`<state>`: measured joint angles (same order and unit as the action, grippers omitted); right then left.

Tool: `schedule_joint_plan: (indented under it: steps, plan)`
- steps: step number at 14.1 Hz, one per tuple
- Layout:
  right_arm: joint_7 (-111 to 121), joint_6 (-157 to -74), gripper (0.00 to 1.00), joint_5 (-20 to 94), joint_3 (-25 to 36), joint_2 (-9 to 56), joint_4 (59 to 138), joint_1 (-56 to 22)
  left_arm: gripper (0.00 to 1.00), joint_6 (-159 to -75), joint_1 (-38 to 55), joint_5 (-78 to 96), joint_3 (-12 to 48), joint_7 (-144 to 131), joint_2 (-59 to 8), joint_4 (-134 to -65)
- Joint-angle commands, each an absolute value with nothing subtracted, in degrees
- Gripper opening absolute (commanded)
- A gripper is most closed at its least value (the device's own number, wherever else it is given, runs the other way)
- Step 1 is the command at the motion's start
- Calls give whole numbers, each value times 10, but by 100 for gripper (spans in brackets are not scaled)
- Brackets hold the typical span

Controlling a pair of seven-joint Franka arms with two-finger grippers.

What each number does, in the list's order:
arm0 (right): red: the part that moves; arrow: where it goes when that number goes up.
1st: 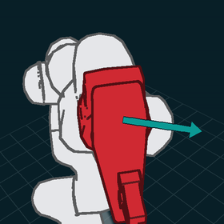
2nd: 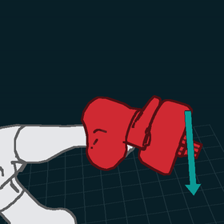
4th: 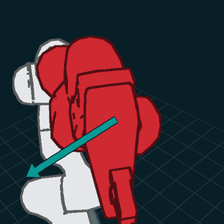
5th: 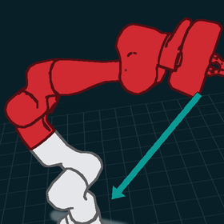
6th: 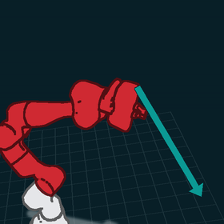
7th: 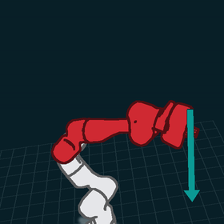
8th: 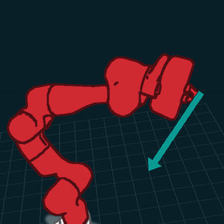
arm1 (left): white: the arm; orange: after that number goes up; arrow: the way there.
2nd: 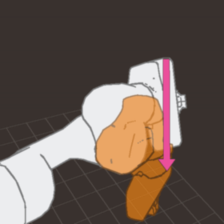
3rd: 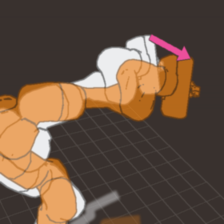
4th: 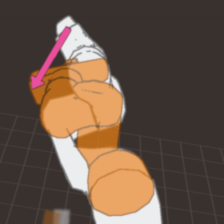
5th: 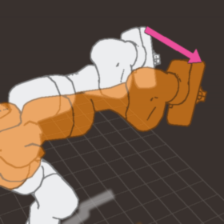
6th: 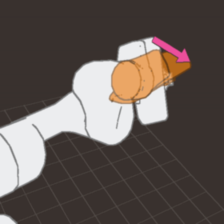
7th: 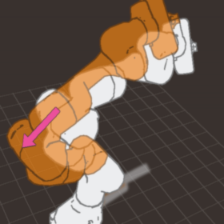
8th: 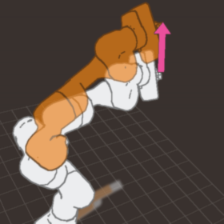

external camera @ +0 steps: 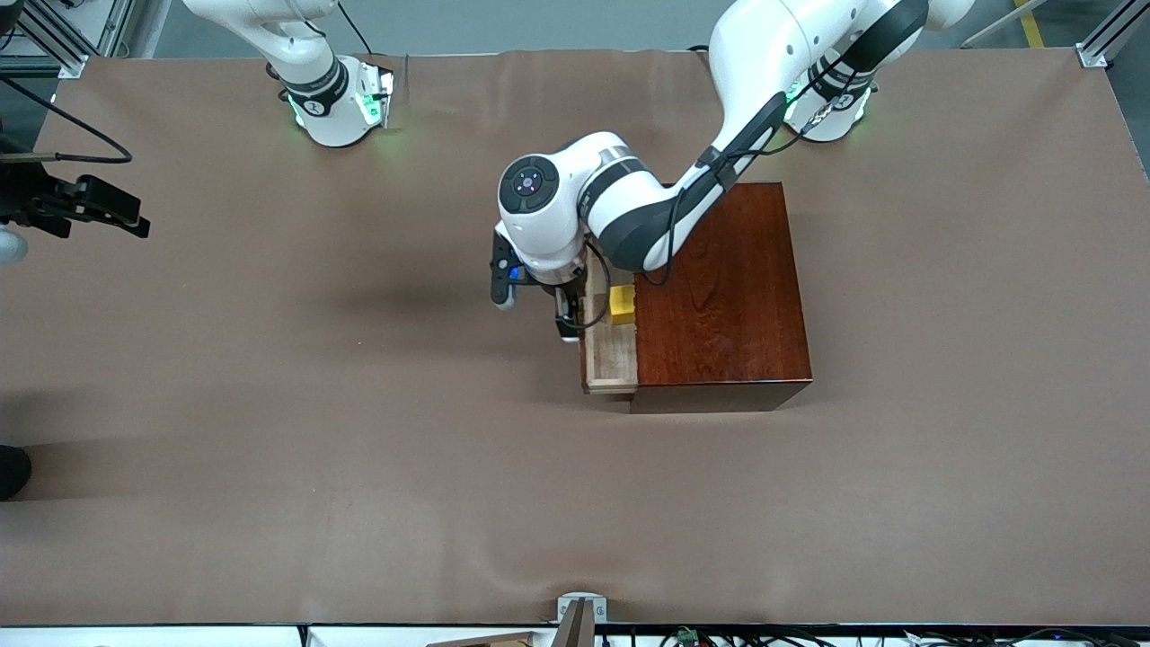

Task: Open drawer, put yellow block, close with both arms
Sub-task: 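Push the drawer shut with the left gripper against its front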

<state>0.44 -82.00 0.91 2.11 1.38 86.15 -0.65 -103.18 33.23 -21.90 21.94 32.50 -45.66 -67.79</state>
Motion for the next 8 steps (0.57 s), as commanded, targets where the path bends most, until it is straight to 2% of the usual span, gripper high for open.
schedule_joint_plan:
  steps: [1, 8]
  plan:
    - [9, -811, 100, 11, 17, 17, 853, 0, 100, -991, 324, -254, 195, 350, -437, -686]
    - [9, -811, 100, 11, 17, 17, 853, 0, 100, -923, 324, -286, 195, 350, -437, -686]
